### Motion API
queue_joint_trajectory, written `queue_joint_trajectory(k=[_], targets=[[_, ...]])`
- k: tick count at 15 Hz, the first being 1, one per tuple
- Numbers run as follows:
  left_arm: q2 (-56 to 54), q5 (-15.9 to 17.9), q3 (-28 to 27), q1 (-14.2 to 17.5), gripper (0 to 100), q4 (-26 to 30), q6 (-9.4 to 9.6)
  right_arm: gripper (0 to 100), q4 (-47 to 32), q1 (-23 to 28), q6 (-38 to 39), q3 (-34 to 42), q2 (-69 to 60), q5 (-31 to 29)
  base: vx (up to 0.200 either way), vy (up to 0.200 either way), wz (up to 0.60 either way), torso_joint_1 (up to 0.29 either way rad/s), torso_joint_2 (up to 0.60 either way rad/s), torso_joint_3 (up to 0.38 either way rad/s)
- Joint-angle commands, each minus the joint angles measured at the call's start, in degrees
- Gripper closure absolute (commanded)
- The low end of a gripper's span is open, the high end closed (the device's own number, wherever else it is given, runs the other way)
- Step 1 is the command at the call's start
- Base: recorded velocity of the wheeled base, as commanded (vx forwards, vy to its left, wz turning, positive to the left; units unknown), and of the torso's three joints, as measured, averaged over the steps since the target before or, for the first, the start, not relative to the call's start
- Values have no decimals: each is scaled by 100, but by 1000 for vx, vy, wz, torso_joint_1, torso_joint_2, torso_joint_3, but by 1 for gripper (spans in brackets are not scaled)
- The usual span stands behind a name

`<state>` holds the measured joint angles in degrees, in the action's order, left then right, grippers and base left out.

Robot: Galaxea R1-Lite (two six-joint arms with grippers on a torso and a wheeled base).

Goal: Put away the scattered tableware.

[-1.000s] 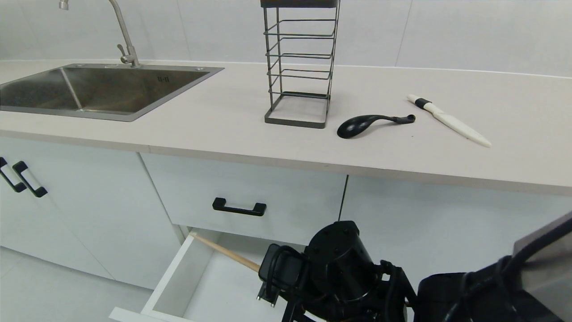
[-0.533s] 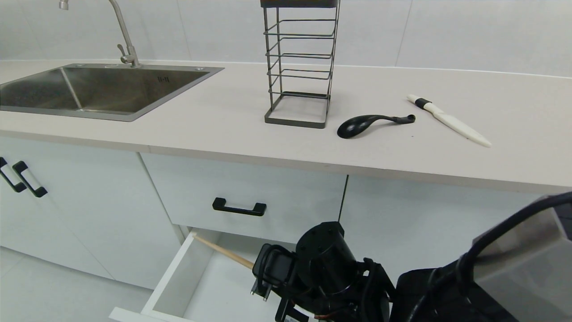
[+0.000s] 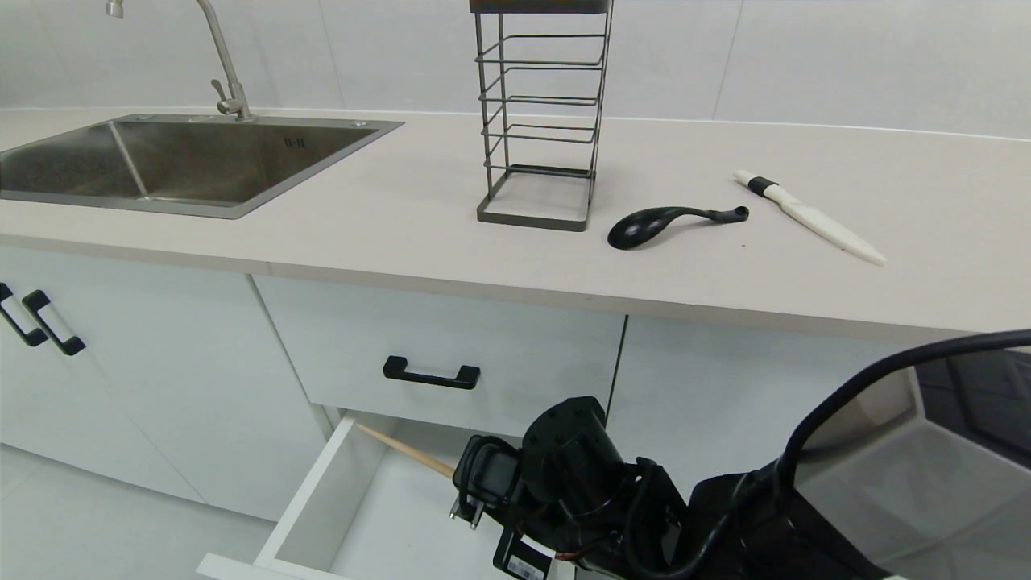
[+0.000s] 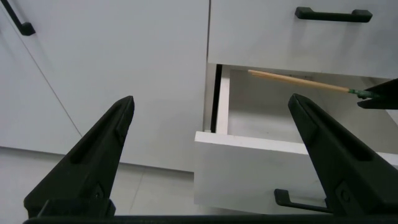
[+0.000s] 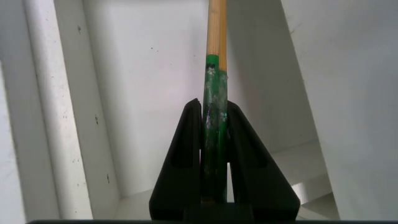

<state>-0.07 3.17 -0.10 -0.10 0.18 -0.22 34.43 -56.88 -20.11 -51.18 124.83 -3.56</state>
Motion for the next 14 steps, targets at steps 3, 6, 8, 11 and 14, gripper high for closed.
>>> queue_joint_trajectory(k=[3,6,8,11,14], targets=[[7,-1,1,1,0,-1,-4,100,-6,19,-1,-200,270,-4,0,0,0,0,0,0],[7,-1,1,1,0,-1,-4,100,-6,63,-10,-235,375,4,0,0,0,0,0,0],[7,-1,1,1,0,-1,-4,100,-50,63,-10,-393,481,4,0,0,0,0,0,0],[7,-1,1,1,0,-1,-4,100,-402,125,-107,-753,656,13,0,0,0,0,0,0],[7,-1,1,1,0,-1,-4,100,-402,142,-116,-780,709,13,0,0,0,0,0,0]])
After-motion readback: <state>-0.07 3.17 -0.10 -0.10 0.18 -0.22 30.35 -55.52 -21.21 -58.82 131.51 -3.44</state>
